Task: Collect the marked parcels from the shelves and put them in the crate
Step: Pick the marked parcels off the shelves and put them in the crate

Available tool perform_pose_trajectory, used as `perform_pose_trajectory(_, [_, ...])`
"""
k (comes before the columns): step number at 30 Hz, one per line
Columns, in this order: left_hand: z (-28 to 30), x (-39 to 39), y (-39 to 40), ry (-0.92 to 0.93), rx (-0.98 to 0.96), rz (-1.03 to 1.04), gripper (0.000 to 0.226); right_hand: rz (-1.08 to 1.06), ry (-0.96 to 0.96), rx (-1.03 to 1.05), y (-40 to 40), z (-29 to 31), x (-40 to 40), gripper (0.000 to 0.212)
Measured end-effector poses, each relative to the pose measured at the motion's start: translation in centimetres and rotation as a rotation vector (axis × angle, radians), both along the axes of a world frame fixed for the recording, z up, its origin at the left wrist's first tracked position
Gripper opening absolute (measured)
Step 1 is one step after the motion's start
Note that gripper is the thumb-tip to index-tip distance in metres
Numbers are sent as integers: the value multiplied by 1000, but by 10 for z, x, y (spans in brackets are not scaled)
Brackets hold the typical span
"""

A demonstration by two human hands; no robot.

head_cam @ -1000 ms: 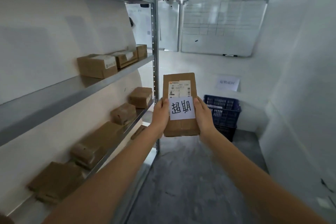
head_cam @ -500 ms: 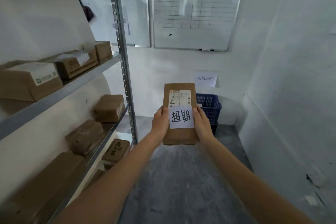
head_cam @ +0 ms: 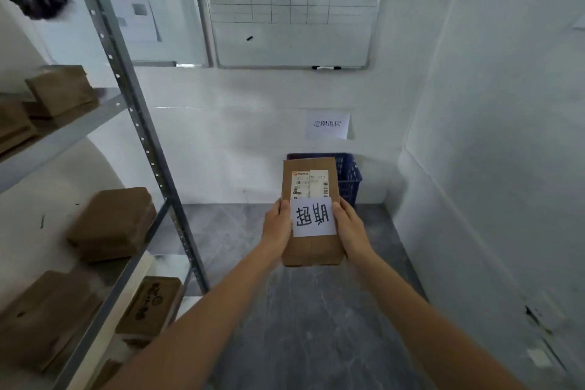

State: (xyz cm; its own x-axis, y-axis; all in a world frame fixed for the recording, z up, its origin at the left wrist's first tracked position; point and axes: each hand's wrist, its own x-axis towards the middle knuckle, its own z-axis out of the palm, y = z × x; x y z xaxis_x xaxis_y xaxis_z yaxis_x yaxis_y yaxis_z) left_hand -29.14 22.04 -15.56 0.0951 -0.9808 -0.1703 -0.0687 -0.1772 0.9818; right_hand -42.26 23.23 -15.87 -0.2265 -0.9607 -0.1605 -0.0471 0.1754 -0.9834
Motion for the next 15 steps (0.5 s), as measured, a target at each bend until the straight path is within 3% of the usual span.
perform_pose_trajectory(15, [-44,-91,-225,-45,93,48,30,101,-19,139,-235,-52,-99,46])
